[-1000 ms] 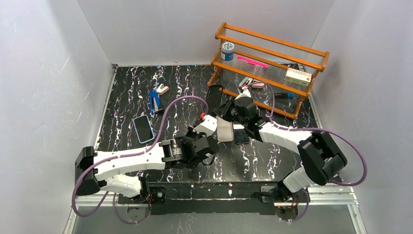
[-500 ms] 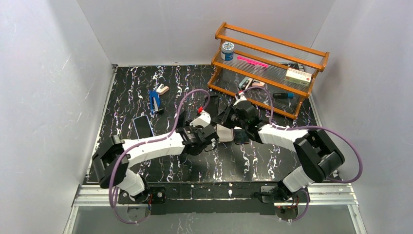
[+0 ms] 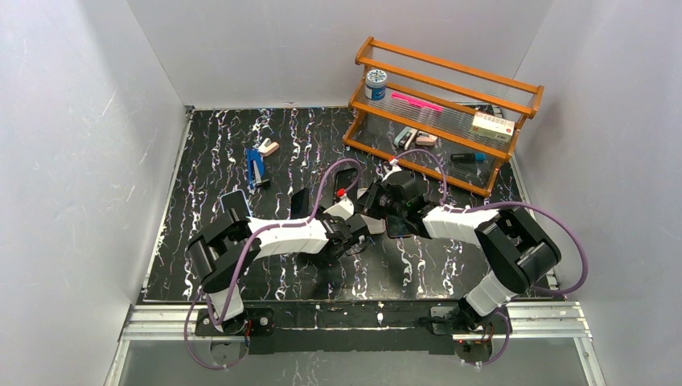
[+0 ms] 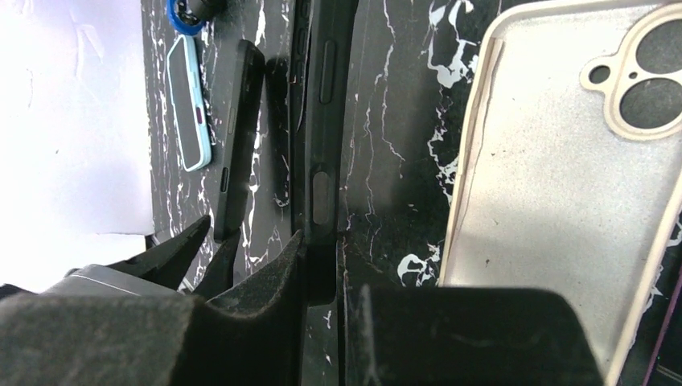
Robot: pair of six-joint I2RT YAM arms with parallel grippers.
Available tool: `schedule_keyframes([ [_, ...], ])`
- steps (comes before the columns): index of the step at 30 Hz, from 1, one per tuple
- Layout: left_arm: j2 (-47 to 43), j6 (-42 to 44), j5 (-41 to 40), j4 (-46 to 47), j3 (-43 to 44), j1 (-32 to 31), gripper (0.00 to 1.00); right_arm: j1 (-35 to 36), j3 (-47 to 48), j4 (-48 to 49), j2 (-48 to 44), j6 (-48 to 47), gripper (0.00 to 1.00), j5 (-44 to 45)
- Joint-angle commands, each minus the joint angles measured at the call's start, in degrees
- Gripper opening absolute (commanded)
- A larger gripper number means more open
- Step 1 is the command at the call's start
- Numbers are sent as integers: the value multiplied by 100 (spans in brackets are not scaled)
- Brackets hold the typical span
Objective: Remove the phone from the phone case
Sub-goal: Place the phone at the center of the board, then place the phone case at the center of the board.
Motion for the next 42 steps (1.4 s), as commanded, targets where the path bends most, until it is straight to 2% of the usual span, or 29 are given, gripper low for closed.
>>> schedule_keyframes([
  [1, -166, -182, -19, 56, 7, 39, 31, 19, -7, 338, 155, -5, 1, -126],
  [12, -403, -167, 444, 258, -83, 210, 60, 28, 147, 383, 345, -189, 1, -457],
  [17, -909, -176, 950, 379, -173, 369, 75, 99, 348, 357, 609, -272, 1, -702],
  [24, -2117, -326, 2135, 485, -324, 1457, 97, 281, 384, 539, 929, 19, 1, -676],
  [29, -2891, -507, 2926, 596, -490, 2578, 98, 434, 438, 720, 1182, 269, 1, -708],
  [34, -3245, -657, 3345, 574, -678, 3713, 98, 592, 597, 844, 1466, 472, 2, -842],
  [39, -3304, -731, 3808, 644, -797, 4688, 98, 770, 709, 817, 1558, 461, 6, -942],
  [42, -3227, -789, 3823, 638, -786, 4939, 98, 792, 719, 668, 1537, 391, 14, -899],
])
